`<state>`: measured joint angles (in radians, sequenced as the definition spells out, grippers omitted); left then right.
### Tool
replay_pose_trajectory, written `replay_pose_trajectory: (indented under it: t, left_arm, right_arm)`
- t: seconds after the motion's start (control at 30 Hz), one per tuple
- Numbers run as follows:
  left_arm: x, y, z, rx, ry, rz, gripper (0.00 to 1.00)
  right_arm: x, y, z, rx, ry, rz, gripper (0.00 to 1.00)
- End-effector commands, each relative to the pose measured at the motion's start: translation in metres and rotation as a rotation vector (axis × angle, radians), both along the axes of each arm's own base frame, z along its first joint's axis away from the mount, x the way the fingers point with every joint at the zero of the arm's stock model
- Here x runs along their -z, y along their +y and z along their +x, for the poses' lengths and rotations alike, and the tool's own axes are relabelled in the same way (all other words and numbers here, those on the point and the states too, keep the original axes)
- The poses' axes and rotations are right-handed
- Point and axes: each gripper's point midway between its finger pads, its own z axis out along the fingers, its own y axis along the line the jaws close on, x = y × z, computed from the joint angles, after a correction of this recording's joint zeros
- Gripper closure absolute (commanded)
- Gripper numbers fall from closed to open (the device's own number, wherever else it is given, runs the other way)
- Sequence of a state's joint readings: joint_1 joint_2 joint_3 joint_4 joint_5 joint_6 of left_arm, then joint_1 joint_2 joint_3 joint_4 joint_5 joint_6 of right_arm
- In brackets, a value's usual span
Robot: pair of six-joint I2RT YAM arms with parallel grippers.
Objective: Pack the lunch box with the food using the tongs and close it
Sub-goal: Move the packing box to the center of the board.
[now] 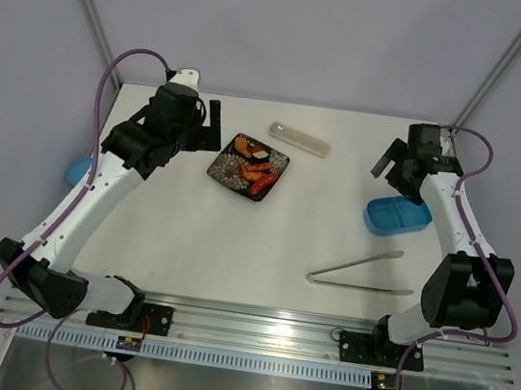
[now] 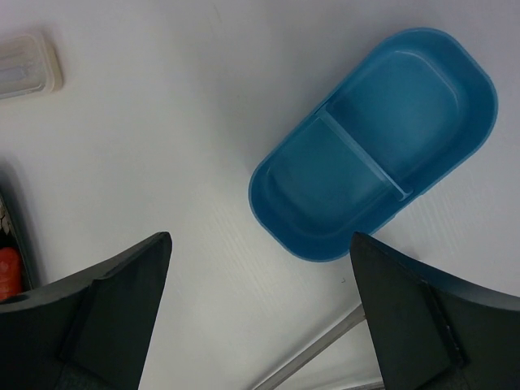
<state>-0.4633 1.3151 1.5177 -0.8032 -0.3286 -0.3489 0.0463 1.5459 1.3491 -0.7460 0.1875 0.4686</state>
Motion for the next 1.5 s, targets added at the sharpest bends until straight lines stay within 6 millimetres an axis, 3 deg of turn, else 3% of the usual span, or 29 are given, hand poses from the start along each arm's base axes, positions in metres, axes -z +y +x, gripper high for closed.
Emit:
replay_pose_trajectory:
  t: [0.0, 0.3, 0.5, 0.63, 0.83, 0.87, 0.93, 0.97, 1.0, 1.07, 1.2, 1.3, 1.47]
  left_arm:
    - [-0.007, 0.004, -0.005, -0.010, -0.020, -0.016, 0.01]
    - [-0.003, 0.002, -0.002, -0.006, -0.011, -0.014, 0.01]
    - [-0.002, 0.001, 0.001, -0.004, -0.007, -0.007, 0.01]
    - [0.002, -0.001, 0.003, 0.001, 0.002, -0.002, 0.01]
    - [0.002, -0.003, 0.005, 0.016, 0.003, 0.002, 0.01]
    - [0.003, -0.004, 0.005, 0.016, 0.006, 0.002, 0.01]
    - [0.003, -0.003, 0.005, 0.017, 0.007, 0.005, 0.01]
    - [0.002, -0.003, 0.004, 0.017, 0.005, 0.004, 0.01]
    - [0.002, -0.002, 0.003, 0.013, 0.003, 0.010, 0.01]
    - [0.003, 0.002, 0.000, 0.007, 0.003, 0.013, 0.01]
    - [0.002, 0.009, -0.005, -0.011, -0.004, 0.027, 0.01]
    - [0.001, 0.012, -0.008, -0.021, -0.008, 0.029, 0.01]
    - [0.002, 0.012, -0.010, -0.024, -0.005, 0.026, 0.01]
  right_arm:
    - [-0.006, 0.025, 0.002, -0.058, -0.003, 0.100, 0.01]
    - [0.018, 0.026, -0.016, -0.051, 0.057, 0.116, 0.02]
    - [0.031, 0.021, -0.045, 0.005, 0.109, 0.110, 0.02]
    - [0.041, 0.022, -0.053, 0.009, 0.117, 0.119, 0.05]
    - [0.045, 0.025, -0.024, -0.061, 0.123, 0.104, 0.02]
    - [0.056, 0.026, -0.017, -0.068, 0.152, 0.102, 0.02]
    - [0.055, 0.032, -0.001, -0.107, 0.137, 0.114, 0.01]
    - [0.067, 0.033, 0.004, -0.112, 0.168, 0.119, 0.01]
    - [0.065, 0.035, 0.013, -0.128, 0.156, 0.123, 0.01]
    - [0.079, 0.038, 0.021, -0.135, 0.182, 0.135, 0.01]
    - [0.087, 0.054, 0.035, -0.196, 0.195, 0.178, 0.01]
    - [0.090, 0.073, 0.038, -0.262, 0.205, 0.179, 0.01]
    - [0.095, 0.127, 0.036, -0.429, 0.235, 0.196, 0.02]
